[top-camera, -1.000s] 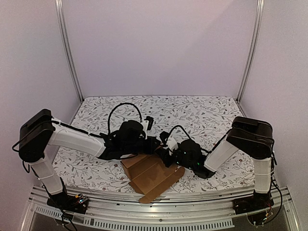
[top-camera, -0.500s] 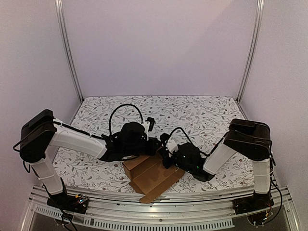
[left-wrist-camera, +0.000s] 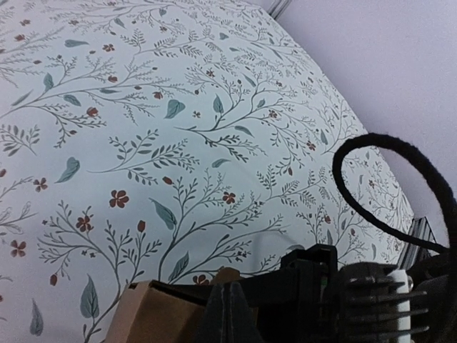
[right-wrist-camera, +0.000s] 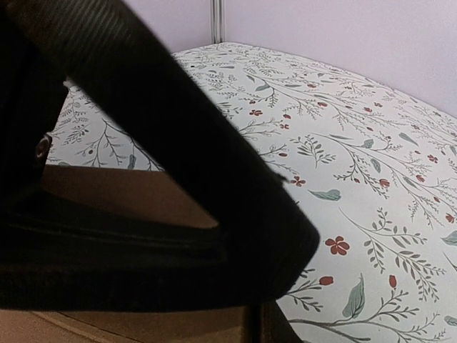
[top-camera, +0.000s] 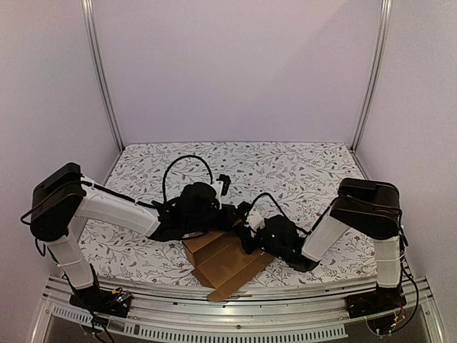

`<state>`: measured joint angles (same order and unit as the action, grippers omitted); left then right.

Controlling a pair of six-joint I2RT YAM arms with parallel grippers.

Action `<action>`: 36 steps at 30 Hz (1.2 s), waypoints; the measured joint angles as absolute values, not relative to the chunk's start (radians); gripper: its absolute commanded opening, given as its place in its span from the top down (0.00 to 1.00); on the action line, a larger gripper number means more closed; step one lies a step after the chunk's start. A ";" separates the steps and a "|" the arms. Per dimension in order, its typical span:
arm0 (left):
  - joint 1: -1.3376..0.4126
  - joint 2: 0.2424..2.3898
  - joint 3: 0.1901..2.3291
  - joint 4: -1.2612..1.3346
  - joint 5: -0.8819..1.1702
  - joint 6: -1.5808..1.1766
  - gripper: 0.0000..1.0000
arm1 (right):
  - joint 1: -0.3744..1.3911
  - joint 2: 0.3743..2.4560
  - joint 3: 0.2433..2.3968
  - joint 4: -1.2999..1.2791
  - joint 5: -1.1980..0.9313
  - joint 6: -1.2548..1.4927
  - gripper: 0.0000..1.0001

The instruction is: Fold the paper box

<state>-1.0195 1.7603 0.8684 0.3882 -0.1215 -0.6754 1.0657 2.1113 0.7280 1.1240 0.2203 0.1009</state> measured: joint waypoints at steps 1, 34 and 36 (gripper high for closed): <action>-1.020 1.761 0.868 0.390 -0.123 -0.677 1.00 | 1.066 2.111 0.725 1.124 0.220 0.101 0.81; -1.030 1.588 0.920 0.042 -0.222 -0.620 0.67 | 1.085 2.069 0.719 1.059 0.178 0.058 1.00; -1.029 1.556 0.927 -0.017 -0.238 -0.609 0.66 | 1.084 2.053 0.719 1.040 0.153 0.036 1.00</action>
